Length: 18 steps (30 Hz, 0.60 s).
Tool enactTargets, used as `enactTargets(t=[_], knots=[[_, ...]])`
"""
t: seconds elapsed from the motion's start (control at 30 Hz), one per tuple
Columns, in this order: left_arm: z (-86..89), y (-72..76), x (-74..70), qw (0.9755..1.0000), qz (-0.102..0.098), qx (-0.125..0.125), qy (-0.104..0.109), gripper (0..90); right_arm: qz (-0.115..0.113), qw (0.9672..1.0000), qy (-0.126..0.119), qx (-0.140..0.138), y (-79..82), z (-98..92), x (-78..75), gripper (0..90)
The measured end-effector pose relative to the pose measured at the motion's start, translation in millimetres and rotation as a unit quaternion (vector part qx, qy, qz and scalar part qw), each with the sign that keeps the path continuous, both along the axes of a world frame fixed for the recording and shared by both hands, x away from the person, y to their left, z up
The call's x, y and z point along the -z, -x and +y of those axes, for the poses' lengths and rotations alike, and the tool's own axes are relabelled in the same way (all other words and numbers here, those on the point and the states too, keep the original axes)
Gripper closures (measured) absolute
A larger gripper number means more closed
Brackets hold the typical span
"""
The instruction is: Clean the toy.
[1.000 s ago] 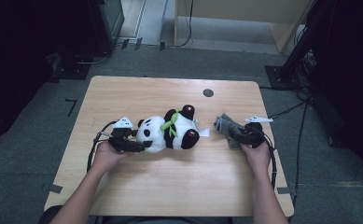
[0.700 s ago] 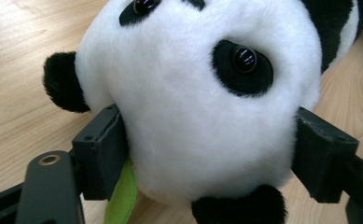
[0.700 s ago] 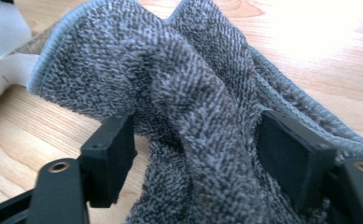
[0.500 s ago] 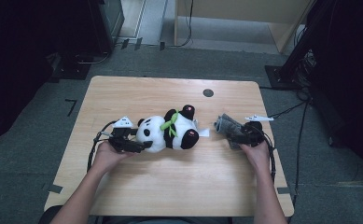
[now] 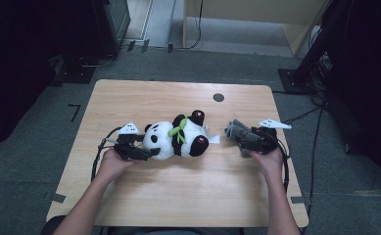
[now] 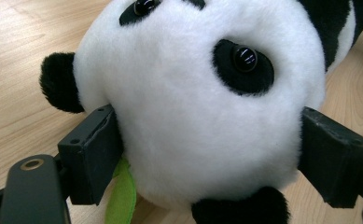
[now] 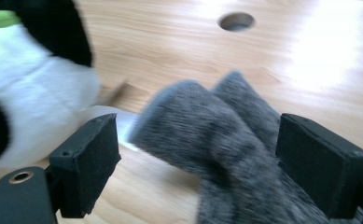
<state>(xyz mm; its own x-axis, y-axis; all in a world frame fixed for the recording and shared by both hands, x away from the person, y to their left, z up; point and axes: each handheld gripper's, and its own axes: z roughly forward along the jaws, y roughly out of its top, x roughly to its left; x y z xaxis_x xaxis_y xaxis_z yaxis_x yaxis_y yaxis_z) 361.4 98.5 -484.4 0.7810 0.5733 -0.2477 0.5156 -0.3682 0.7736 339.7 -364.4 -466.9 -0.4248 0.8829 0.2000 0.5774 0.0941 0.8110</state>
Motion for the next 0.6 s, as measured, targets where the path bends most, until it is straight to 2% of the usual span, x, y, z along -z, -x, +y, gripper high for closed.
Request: enactTargets(t=[0.23,0.43,0.6], knots=[[-0.6,0.9,-0.4,1.0000,-0.002,-0.001,-0.003,15.0,-0.006,0.9992,-0.003,-0.040,7.6,20.5,-6.3,14.0],[-0.6,1.2,-0.1,1.0000,-0.001,-0.003,0.000,14.5,-0.017,0.9964,-0.021,-0.080,13.2,39.5,-10.6,13.9],[-0.4,1.4,0.4,1.0000,-0.004,-0.003,0.000,14.3,-0.025,0.9923,-0.001,-0.121,17.3,62.6,-11.5,11.3]])
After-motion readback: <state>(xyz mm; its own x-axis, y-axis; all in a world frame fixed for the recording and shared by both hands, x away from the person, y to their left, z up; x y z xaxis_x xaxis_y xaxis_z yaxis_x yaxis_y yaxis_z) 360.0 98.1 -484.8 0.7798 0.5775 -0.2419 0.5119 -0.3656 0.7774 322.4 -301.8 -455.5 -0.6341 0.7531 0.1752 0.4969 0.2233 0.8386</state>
